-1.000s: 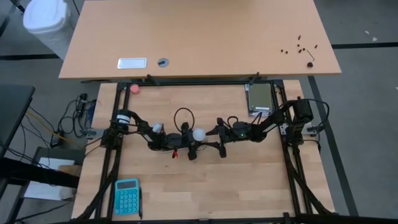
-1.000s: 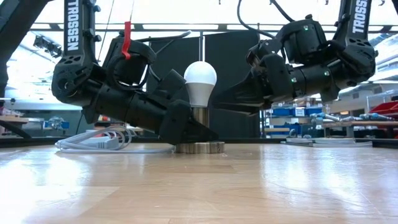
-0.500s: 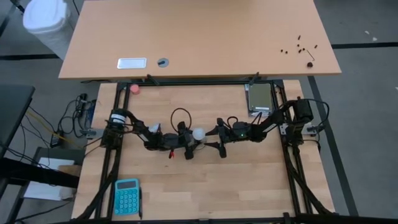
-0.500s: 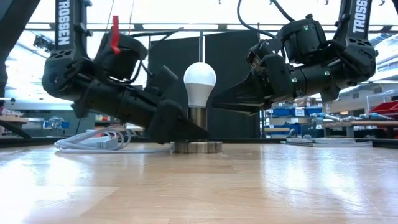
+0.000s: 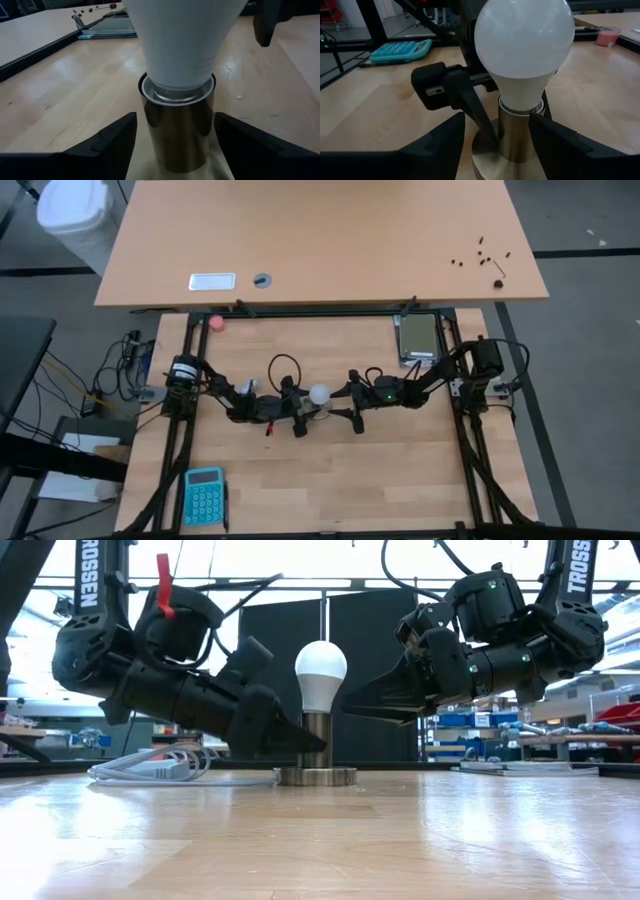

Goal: Screw lightbulb
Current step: Insert the lightbulb into the lamp holder

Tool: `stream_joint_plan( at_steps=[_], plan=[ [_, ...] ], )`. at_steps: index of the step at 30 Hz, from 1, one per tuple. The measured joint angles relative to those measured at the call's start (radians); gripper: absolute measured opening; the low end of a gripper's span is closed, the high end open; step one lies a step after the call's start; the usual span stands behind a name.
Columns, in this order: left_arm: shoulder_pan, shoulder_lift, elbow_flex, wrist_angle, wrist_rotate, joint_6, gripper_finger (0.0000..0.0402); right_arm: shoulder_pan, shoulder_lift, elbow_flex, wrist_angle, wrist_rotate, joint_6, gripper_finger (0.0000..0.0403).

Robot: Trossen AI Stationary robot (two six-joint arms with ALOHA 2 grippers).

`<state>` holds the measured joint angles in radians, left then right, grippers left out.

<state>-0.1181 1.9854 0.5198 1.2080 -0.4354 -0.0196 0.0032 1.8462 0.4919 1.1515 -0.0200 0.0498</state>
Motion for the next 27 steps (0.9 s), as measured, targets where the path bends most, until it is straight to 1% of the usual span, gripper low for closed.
stream_joint_plan(
  at_steps=[4, 12, 15, 20, 27],
  plan=[
    [0.0, 0.001, 0.0, -0.002, -0.002, 0.005, 0.0266, 0.0, 0.0, 0.0, 0.0, 0.0, 0.005, 0.0232],
    [0.003, 0.022, 0.029, -0.052, 0.001, -0.011, 0.0228, 0.0, 0.0, 0.0, 0.0, 0.0, 0.006, 0.0232],
    [0.007, 0.047, 0.047, -0.052, 0.002, -0.015, 0.0224, 0.0, 0.0, 0.0, 0.0, 0.0, 0.007, 0.0232],
    [0.006, 0.051, 0.051, -0.05, 0.002, -0.01, 0.0222, 0.0, 0.0, 0.0, -0.001, 0.0, 0.018, 0.0232],
    [0.006, 0.051, 0.051, -0.052, -0.006, -0.012, 0.0199, 0.0, 0.0, 0.0, -0.001, 0.0, 0.018, 0.0231]
  ],
)
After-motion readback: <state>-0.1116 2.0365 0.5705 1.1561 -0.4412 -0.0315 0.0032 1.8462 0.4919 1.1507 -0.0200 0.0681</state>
